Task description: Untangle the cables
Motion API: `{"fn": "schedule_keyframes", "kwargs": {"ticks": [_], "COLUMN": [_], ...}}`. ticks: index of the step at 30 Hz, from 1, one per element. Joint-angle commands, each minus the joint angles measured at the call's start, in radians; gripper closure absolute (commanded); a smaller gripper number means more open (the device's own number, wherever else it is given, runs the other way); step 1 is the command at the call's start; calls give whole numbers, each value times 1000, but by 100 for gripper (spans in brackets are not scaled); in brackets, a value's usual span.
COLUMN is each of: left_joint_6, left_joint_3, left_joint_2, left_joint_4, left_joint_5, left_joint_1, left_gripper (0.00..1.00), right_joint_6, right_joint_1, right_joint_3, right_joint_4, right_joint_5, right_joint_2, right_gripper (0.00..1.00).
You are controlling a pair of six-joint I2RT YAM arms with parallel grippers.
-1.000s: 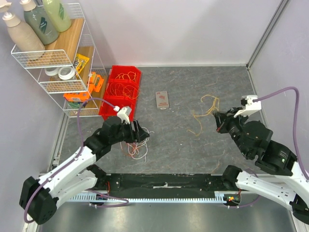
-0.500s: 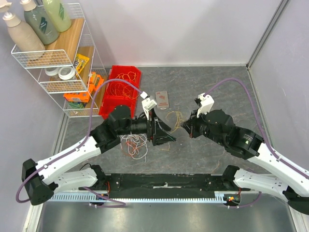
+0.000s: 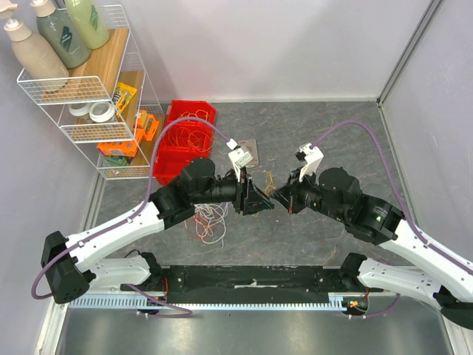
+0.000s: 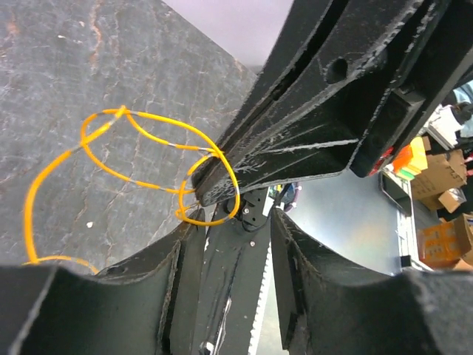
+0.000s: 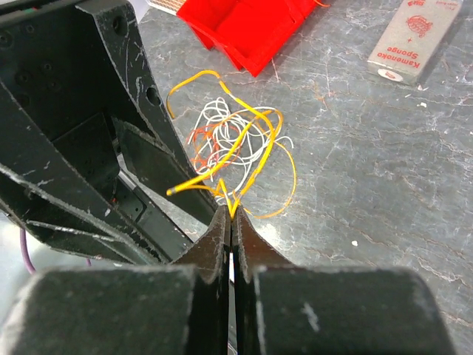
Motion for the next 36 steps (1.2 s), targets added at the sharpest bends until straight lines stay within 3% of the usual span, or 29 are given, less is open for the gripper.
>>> {"fn": "schedule_keyframes", "kwargs": {"ticks": [1, 3, 8, 10, 12, 22, 24, 26, 27, 28, 29, 32, 33, 36], "left_joint_6": [68, 74, 70, 59, 57, 34, 34, 41, 45, 56, 68, 82, 70, 65], "left_joint_3": [44, 18, -75, -97, -85, -19, -19, -19, -20, -22, -20, 19, 49, 157], "left_joint_2": [-44, -81, -207, -227, -201, -32, -25, -29, -38, -47, -57, -58, -43, 29], "left_joint_4": [-61, -53, 43, 60, 62, 116, 114, 99, 90, 80, 68, -2, -66, -136], "left_joint_5": [-73, -95, -177, -214, -193, -46, -61, -116, -154, -197, -237, -453, -563, -766], "left_joint_1": [-7, -7, -5, -7, -5, -7, -7, -7, -7, -8, -4, 6, 18, 91], "left_gripper": [53, 48, 24, 18, 19, 51, 68, 95, 98, 98, 98, 98, 98, 98], "right_joint_6": [-14, -15, -17, -17, -17, -4, -4, -7, -11, -14, -15, -17, -9, -7], "right_joint_1": [-1, -1, -1, -1, -1, -1, -1, -1, -1, -1, -1, -1, -1, -1], "right_joint_3": [-6, -6, -11, -6, -6, -4, -6, -11, -14, -15, -15, 2, 11, 23], "right_joint_4": [39, 39, 41, 39, 42, 47, 45, 44, 44, 39, 35, -23, -56, -134], "right_joint_5": [-25, -25, -27, -27, -28, -36, -37, -36, -33, -27, -15, 131, 221, 395], "right_joint_2": [-24, -28, -26, -24, -26, -46, -47, -51, -54, -54, -54, -54, -57, -72], "right_gripper": [100, 100, 100, 100, 100, 100, 100, 100, 100, 95, 81, 31, 20, 2]}}
